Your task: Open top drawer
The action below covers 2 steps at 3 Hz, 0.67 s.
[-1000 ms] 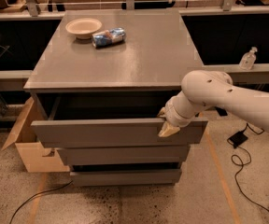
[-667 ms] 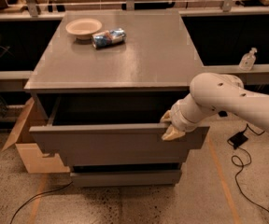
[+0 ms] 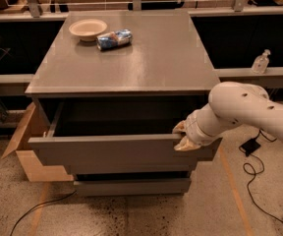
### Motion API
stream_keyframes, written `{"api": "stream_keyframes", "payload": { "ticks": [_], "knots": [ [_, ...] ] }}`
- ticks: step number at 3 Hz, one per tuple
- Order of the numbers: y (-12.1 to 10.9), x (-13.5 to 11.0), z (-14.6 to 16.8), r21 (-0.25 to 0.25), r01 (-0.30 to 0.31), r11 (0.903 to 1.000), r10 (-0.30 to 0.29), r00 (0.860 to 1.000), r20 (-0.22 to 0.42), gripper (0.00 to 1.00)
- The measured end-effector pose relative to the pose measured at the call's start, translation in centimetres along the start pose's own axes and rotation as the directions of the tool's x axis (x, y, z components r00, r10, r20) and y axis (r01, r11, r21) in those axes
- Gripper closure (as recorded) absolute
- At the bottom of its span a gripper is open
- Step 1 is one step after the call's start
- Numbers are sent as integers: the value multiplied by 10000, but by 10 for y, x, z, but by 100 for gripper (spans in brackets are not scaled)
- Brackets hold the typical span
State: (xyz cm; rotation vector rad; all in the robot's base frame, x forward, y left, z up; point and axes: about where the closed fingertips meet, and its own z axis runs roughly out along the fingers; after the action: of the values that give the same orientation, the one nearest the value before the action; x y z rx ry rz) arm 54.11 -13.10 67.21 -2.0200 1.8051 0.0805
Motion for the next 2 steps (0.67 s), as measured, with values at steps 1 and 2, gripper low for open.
{"api": "stream_keyframes", "payload": {
  "ticks": [1,2],
  "knots": [
    [5,1,1,-51,-43,10000,43,10000,-6,100],
    [4,1,1,-51,-43,10000,43,10000,-6,100]
  ]
}}
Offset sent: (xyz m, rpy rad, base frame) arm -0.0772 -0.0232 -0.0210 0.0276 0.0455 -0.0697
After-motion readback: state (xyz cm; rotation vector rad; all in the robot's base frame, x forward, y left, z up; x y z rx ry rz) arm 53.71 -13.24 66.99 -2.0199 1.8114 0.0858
